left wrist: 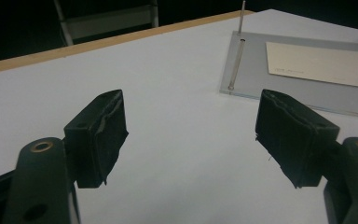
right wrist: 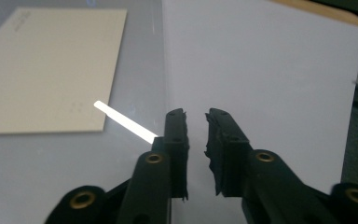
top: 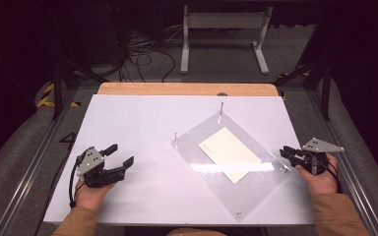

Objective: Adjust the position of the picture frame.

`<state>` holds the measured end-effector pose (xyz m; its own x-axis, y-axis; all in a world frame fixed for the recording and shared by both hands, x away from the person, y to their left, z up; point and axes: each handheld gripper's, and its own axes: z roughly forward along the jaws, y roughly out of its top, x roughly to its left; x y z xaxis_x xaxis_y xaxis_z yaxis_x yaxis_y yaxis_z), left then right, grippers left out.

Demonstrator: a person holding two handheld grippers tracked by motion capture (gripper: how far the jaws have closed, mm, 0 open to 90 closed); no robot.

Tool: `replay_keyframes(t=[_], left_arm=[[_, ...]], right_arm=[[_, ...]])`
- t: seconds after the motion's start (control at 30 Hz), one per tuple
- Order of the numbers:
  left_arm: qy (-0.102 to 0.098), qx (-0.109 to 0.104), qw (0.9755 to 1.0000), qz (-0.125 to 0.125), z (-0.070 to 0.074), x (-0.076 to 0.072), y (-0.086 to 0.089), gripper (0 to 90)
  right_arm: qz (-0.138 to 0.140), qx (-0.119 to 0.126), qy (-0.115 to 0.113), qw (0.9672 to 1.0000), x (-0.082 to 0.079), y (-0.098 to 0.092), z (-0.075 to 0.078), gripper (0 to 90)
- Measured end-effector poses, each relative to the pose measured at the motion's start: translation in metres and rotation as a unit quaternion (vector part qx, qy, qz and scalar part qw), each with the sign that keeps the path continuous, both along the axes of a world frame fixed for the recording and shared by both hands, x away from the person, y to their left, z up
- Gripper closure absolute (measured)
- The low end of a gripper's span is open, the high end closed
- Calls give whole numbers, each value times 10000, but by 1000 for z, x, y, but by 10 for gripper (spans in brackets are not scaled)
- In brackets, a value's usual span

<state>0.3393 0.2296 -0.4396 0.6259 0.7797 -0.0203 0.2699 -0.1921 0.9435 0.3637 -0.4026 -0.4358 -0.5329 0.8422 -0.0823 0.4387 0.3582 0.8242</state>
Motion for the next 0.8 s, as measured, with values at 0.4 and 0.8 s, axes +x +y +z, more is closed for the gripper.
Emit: replay_keyframes(t=[0.4,0.8], left_arm=[[-11,-4,10000,-11,1,1,-1,253],[25,17,10000,23,1,1,0,259]], right_arm=[[-135,-302,772,9965,-4,-9,-8,895],[-108,-594,924,9939,-10,-5,-6,896]])
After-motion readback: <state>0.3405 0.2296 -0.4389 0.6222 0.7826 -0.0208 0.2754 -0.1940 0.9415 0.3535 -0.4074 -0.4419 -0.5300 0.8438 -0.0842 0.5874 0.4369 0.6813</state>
